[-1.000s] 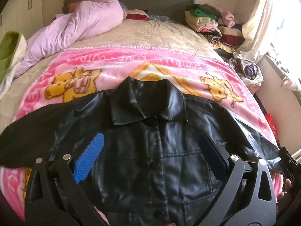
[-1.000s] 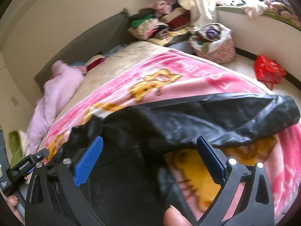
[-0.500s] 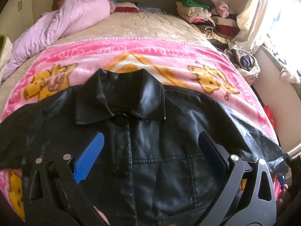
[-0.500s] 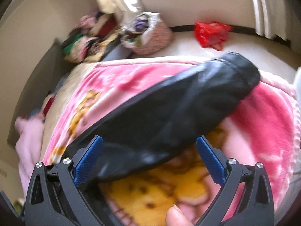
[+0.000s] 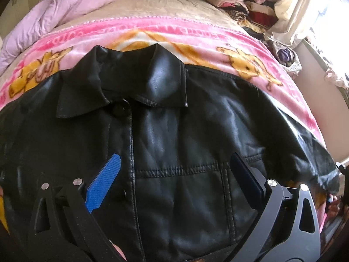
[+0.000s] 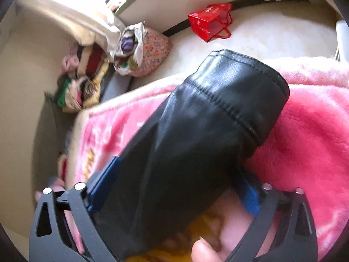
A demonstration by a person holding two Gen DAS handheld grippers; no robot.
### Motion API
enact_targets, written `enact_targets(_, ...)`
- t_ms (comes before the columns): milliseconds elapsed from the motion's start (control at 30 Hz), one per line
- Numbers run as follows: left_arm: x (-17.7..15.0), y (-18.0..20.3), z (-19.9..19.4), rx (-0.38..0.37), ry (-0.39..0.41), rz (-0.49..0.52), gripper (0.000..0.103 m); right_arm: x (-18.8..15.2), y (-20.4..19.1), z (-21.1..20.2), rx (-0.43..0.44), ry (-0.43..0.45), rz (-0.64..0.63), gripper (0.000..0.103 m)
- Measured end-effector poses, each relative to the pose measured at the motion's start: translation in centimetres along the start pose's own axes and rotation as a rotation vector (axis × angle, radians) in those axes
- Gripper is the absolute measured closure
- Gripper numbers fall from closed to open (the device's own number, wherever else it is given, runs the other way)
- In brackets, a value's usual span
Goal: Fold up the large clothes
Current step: 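Carry the held sleeve with the right tool across the jacket body toward the left tool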
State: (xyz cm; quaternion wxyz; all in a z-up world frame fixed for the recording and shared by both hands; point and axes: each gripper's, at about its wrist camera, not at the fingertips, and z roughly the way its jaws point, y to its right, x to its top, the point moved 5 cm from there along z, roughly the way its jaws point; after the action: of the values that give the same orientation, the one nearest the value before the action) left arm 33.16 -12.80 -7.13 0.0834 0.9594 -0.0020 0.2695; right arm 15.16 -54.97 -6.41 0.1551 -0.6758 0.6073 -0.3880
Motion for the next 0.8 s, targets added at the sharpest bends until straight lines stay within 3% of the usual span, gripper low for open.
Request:
enact_targets(67,-0.1,-0.2,-0.2,-0.012,0.002,0.000,0.009,0.7,0.2,-0.1,0.024,0.023,0.027,0.065)
enact_targets(167,-0.1,-1.0,-0.9,-0.019,0.017,0.000,0.009,1.2,-1.6,-1.8,0.083,0.083,-0.041,0.084)
enact_targets(267,0.3,-2.2,-1.9,-0.015,0.035,-0.015,0.009,1.1,-5.2,-3.8,0.167,0.122,-0.170,0.091)
enact_targets(400,0.8,-3.8,-3.6,-0.008,0.066,-0.016,0.009,-0.3,-11.6,-6.1,0.301,0.132,-0.333,0.092)
enact_targets(633,1.2,-7.5,-5.1,-0.034,0.081,-0.103,0.009,-7.9,-24.5,-10.5,0.529,0.119,-0.666,0.094)
enact_targets(800,2.0,-9.8,-7.2,-0.076,0.124,-0.175,0.009,-14.1,-30.1,-12.9,0.684,0.059,-0.826,0.094)
